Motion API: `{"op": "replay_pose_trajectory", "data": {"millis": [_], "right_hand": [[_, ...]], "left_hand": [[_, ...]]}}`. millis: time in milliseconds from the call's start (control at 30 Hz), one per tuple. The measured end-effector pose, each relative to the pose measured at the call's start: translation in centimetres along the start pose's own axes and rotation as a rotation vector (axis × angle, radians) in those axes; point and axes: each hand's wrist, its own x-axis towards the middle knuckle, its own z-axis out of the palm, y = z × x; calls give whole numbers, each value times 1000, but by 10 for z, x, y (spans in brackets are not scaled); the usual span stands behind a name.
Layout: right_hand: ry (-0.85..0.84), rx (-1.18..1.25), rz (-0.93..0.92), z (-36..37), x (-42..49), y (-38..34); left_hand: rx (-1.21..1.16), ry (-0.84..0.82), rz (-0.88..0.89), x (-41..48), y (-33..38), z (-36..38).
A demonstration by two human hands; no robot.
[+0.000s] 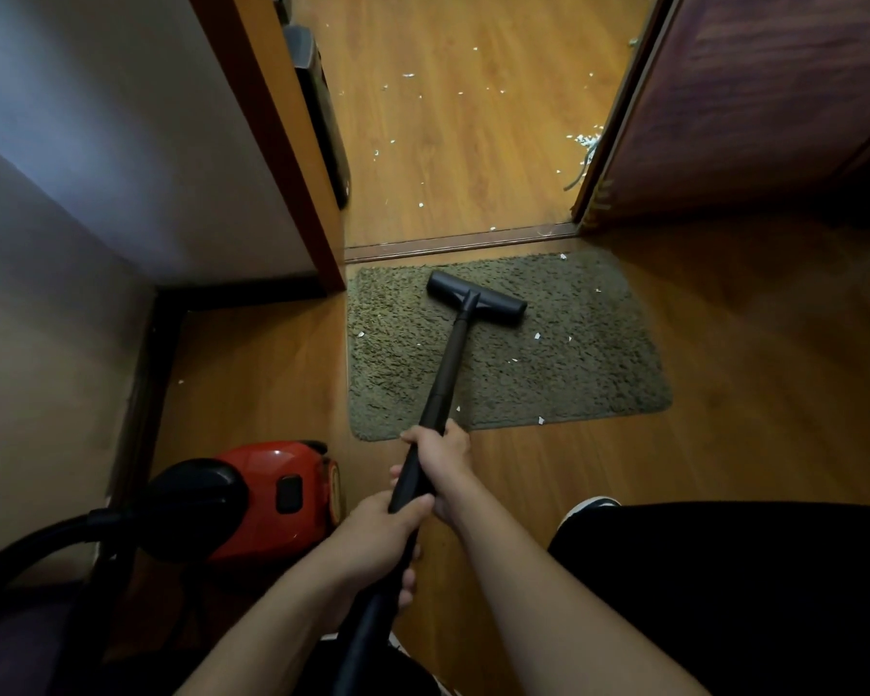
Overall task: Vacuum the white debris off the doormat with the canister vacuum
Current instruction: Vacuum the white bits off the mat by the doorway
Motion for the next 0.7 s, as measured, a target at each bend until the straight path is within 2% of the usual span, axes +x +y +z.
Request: {"op": "replay_pose_trajectory", "data": {"millis": [233, 567, 700], "right_hand": [[40, -3, -35, -8, 9, -12], [-56, 36, 22, 13, -73, 63], [-38, 71, 31, 7, -99, 80]], "left_hand": [[-5, -38, -16, 2, 17, 8], [25, -15, -37, -71, -59, -20], [81, -60, -55, -84, -80, -24]]}}
